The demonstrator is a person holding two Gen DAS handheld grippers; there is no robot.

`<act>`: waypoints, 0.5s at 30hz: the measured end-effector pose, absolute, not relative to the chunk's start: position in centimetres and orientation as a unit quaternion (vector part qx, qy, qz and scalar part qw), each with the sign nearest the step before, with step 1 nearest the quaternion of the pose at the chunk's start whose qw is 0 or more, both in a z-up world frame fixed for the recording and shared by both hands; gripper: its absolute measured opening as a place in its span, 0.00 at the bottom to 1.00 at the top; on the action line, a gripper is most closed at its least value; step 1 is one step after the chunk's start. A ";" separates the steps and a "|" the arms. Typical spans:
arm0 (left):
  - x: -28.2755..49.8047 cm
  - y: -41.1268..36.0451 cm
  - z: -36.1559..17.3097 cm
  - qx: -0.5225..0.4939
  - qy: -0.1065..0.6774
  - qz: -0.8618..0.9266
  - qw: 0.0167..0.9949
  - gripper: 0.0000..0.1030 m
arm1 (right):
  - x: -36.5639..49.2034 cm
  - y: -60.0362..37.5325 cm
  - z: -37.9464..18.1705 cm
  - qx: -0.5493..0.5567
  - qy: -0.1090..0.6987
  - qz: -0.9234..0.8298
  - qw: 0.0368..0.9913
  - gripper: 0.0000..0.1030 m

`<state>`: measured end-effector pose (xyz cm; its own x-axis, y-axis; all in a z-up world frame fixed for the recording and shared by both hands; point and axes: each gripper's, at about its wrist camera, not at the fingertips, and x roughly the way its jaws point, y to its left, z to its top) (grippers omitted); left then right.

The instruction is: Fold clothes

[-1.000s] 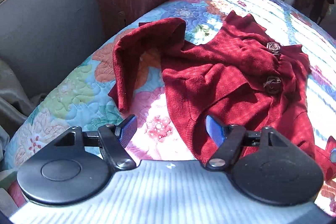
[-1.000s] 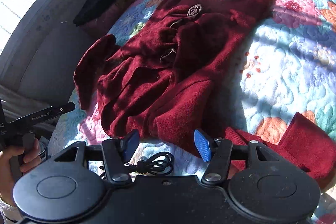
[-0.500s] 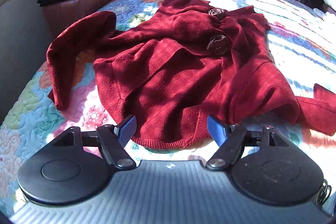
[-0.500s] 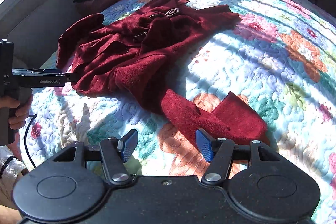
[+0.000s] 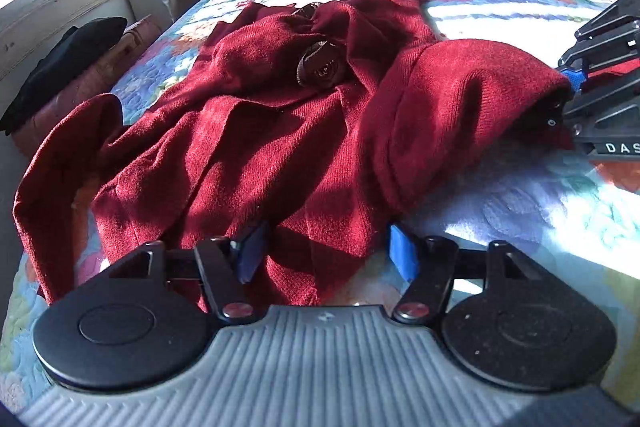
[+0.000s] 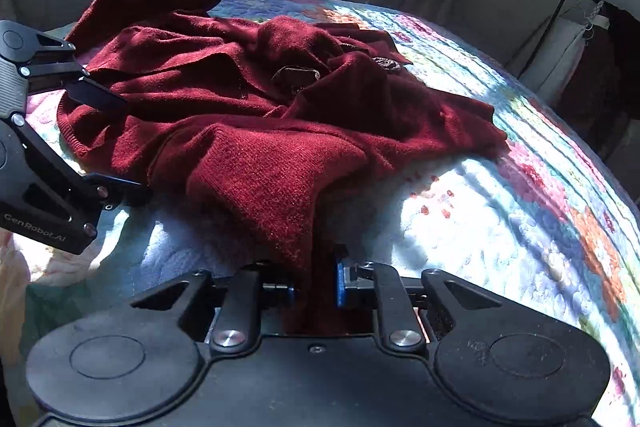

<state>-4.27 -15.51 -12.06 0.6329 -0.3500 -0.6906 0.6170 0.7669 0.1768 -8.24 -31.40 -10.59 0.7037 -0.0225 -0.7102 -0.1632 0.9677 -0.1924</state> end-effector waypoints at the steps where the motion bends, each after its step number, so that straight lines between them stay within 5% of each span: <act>1: -4.2 -15.3 -11.9 0.190 0.332 -0.274 0.882 0.12 | -8.6 -32.3 -9.8 -0.109 0.377 0.028 0.920 0.15; 11: -8.1 -13.6 -6.0 0.113 0.276 -0.320 0.899 0.09 | -13.2 -36.0 -4.1 -0.133 0.322 -0.052 0.936 0.14; 15: -9.7 -13.0 -5.4 0.119 0.315 -0.337 0.879 0.09 | -14.7 -35.1 -3.9 -0.181 0.364 -0.033 0.913 0.14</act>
